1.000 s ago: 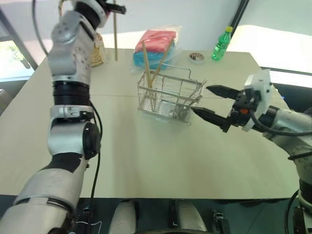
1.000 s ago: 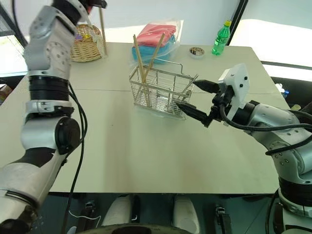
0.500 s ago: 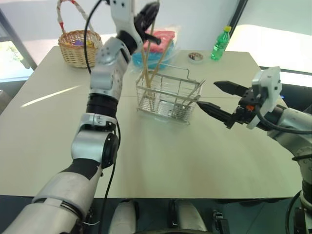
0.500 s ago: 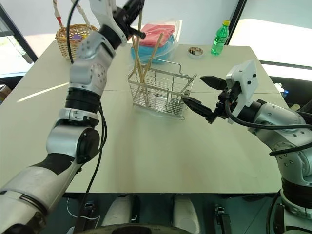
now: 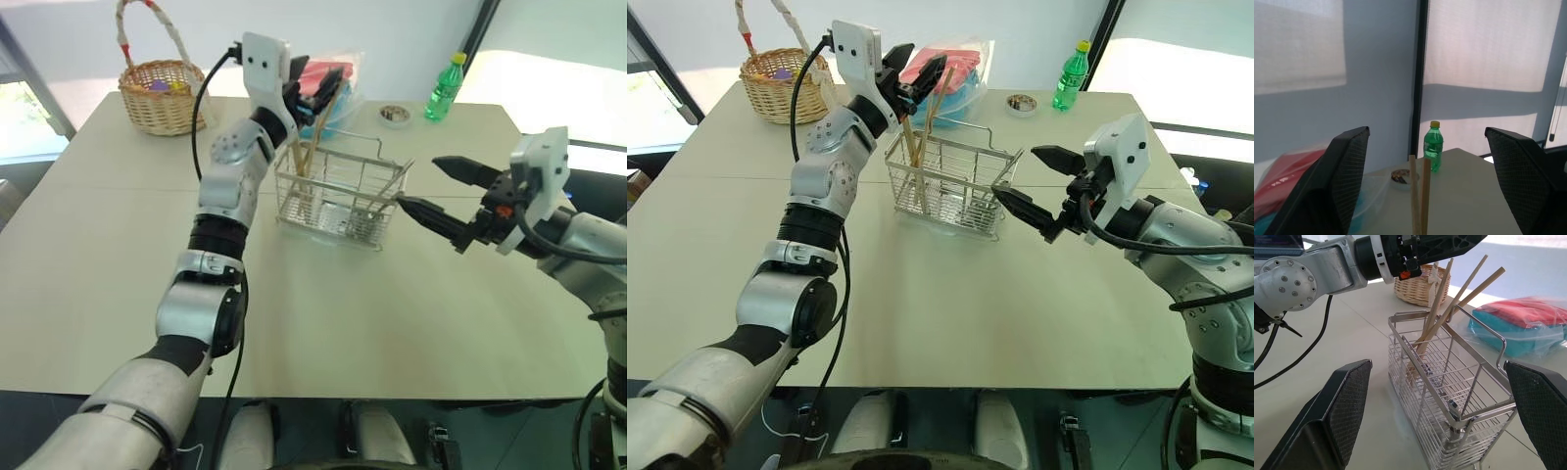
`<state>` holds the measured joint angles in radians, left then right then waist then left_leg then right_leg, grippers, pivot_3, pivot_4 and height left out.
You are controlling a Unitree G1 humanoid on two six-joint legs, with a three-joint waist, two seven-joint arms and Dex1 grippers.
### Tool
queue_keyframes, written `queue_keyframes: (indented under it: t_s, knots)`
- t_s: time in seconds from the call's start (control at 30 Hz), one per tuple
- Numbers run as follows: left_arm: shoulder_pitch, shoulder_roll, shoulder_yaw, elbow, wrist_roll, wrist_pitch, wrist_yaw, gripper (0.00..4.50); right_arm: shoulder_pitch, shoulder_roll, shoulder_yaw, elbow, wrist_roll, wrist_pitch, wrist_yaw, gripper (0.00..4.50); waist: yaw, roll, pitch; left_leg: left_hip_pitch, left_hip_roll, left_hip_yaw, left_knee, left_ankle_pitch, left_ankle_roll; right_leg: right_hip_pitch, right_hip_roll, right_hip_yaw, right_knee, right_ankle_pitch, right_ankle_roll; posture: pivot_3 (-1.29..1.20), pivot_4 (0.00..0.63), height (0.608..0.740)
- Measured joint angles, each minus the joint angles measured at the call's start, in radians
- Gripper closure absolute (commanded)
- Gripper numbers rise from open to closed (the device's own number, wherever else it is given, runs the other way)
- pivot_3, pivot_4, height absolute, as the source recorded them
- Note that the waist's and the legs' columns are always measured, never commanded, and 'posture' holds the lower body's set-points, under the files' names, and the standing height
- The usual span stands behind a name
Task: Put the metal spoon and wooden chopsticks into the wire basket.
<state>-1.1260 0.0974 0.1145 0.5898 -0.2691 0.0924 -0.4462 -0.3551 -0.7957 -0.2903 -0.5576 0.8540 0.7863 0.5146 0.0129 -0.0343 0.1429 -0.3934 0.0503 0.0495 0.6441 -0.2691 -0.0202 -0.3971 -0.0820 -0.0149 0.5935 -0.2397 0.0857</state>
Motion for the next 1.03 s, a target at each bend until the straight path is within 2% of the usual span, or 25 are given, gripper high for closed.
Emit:
queue_keyframes:
  t_s: [0.17,0.27,0.4,0.47,0.57,0.67,0.87,1.03]
  knots:
    - [0.036,0.012,0.000,-0.092,-0.006,0.054,0.017,0.02,-0.005,0.015,0.008,0.015,-0.008,0.000,-0.001,0.00,0.000,0.000,0.000,0.000,0.000,0.000,0.000,0.000,0.000,0.000,0.000,0.000,0.000,0.000,0.000,0.00,0.150,0.728]
    - [0.053,0.059,0.001,-0.180,-0.022,0.120,0.014,0.02,-0.011,0.019,0.012,0.026,-0.013,0.000,0.001,0.00,-0.002,0.000,0.000,0.000,0.000,0.000,0.000,0.000,0.000,0.000,0.000,0.000,0.001,0.000,0.000,0.00,0.150,0.728]
    - [0.054,0.242,0.032,-0.294,-0.073,0.264,-0.067,0.02,-0.021,0.018,0.013,0.066,-0.030,-0.007,0.015,0.00,-0.011,0.001,0.001,0.002,0.001,0.000,-0.001,0.000,0.000,-0.001,0.001,0.000,0.002,0.000,0.000,0.00,0.150,0.728]
    - [0.080,0.360,0.036,-0.345,-0.115,0.337,-0.167,0.02,-0.025,0.016,0.014,0.083,-0.046,-0.015,0.033,0.00,-0.013,0.003,0.001,0.002,0.001,0.000,-0.001,0.000,0.000,-0.001,0.002,0.000,0.003,0.000,0.000,0.00,0.150,0.728]
    - [0.202,0.559,0.040,-0.419,-0.161,0.422,-0.361,0.02,-0.023,0.003,0.008,0.116,-0.068,-0.034,0.061,0.00,-0.023,0.005,0.001,0.003,0.001,0.000,-0.002,0.000,0.000,-0.001,0.001,0.000,0.003,0.000,-0.001,0.00,0.150,0.728]
    - [0.357,0.675,0.039,-0.499,-0.198,0.464,-0.495,0.02,-0.001,-0.009,0.007,0.148,-0.096,-0.051,0.094,0.00,-0.021,0.005,0.001,0.002,0.001,0.000,-0.002,0.000,0.000,0.000,0.000,0.000,0.002,-0.001,-0.001,0.00,0.150,0.728]
    - [0.561,0.790,0.061,-0.651,-0.260,0.551,-0.599,0.02,0.084,-0.028,0.008,0.170,-0.131,-0.077,0.177,0.00,-0.010,0.004,0.002,0.002,0.001,0.003,0.000,0.000,0.000,0.000,-0.002,0.001,0.000,-0.001,-0.002,0.00,0.150,0.728]
    - [0.687,0.807,0.074,-0.737,-0.284,0.559,-0.615,0.02,0.137,-0.041,0.007,0.169,-0.137,-0.078,0.225,0.00,-0.003,0.004,0.002,0.002,0.001,0.003,0.000,0.000,0.000,-0.001,-0.002,0.001,0.000,-0.001,-0.002,0.00,0.150,0.728]
